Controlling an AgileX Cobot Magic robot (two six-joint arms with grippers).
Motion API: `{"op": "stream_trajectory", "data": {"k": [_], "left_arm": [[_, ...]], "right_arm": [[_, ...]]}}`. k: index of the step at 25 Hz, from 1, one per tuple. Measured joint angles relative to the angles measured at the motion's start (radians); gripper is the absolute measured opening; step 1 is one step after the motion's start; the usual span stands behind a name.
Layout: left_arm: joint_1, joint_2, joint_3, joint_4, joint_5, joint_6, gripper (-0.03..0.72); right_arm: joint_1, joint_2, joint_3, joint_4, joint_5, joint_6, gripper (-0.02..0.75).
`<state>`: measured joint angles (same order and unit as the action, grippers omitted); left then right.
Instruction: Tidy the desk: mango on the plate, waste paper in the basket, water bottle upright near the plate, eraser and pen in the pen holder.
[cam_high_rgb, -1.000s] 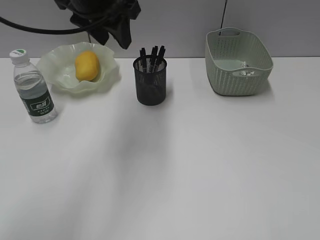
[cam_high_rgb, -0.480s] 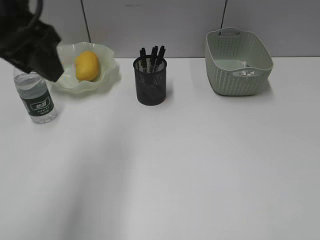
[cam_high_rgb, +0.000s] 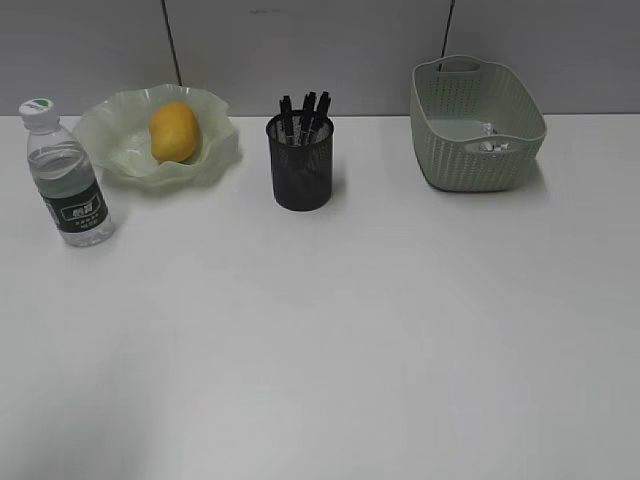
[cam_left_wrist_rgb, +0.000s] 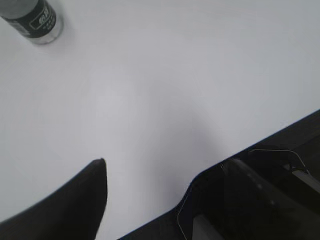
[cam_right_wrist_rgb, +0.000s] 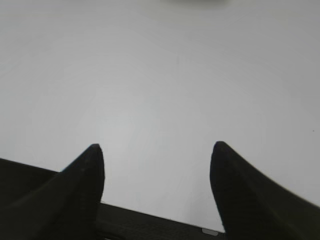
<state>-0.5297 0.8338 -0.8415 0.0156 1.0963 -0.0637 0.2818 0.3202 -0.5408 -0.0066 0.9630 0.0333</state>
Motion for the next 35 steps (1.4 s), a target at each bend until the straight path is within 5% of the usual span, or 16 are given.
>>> {"op": "stream_trajectory", "data": {"k": [13,35], "left_arm": [[0.0,-0.583,0.267,-0.034,0.0,0.0,0.57],[0.012,-0.609,0.318,-0.073,-0.03,0.0,0.554]], "right_arm": [[0.0,0.0,0.036,-0.037,0.07,-0.08,0.533],[0.0,0.0,0.036,-0.031,0.074,-0.089,0.533]]}}
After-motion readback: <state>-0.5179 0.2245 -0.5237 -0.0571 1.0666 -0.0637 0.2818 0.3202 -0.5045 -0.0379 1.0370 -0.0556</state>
